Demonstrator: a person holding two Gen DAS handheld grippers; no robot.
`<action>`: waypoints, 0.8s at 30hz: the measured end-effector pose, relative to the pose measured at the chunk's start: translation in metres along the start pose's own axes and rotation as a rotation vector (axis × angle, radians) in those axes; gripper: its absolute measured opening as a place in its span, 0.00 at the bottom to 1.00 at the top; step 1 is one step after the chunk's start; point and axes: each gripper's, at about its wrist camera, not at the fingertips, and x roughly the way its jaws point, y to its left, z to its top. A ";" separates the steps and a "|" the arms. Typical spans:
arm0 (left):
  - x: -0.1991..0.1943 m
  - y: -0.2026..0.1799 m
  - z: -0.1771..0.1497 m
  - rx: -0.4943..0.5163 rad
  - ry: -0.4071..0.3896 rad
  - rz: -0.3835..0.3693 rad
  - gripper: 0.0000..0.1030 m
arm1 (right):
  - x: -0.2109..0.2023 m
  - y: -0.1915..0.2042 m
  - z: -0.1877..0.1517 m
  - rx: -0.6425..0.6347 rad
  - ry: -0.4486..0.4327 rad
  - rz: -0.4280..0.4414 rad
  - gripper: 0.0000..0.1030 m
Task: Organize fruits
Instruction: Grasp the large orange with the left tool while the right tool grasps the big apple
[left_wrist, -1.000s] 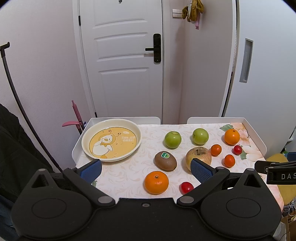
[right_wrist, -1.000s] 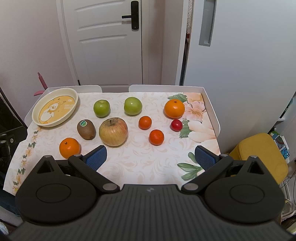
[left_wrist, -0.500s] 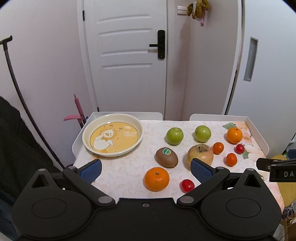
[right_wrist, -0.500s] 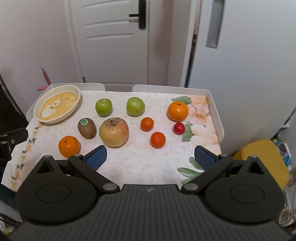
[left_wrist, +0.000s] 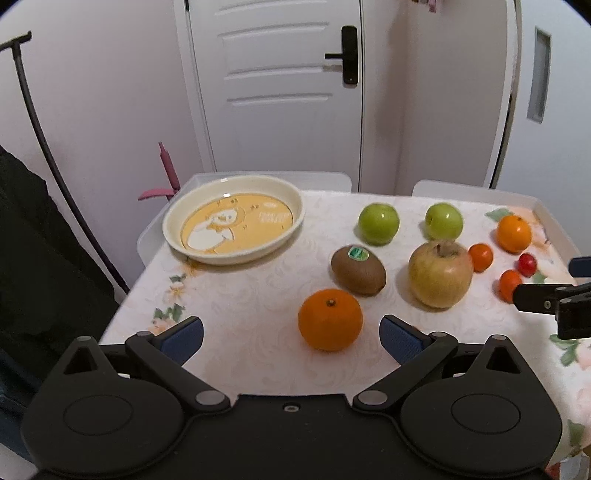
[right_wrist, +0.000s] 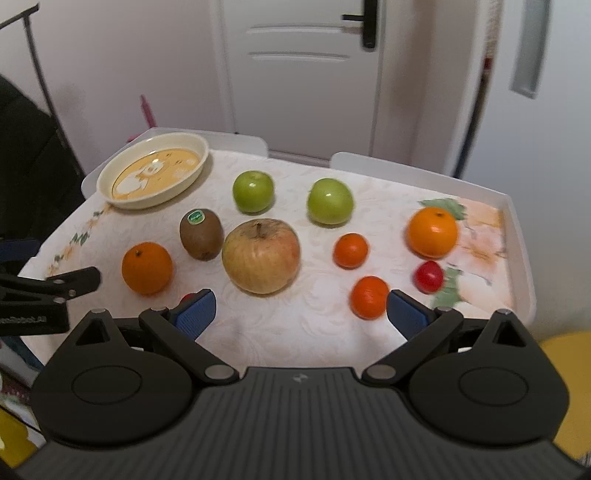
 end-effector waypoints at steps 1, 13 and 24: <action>0.006 -0.002 -0.002 0.002 0.001 -0.001 0.99 | 0.007 0.000 -0.001 -0.011 -0.002 0.014 1.00; 0.069 -0.023 -0.011 0.006 0.050 -0.022 0.87 | 0.064 0.003 0.001 -0.068 -0.004 0.111 1.00; 0.090 -0.028 -0.008 -0.027 0.074 -0.028 0.62 | 0.088 0.007 0.012 -0.092 -0.001 0.144 1.00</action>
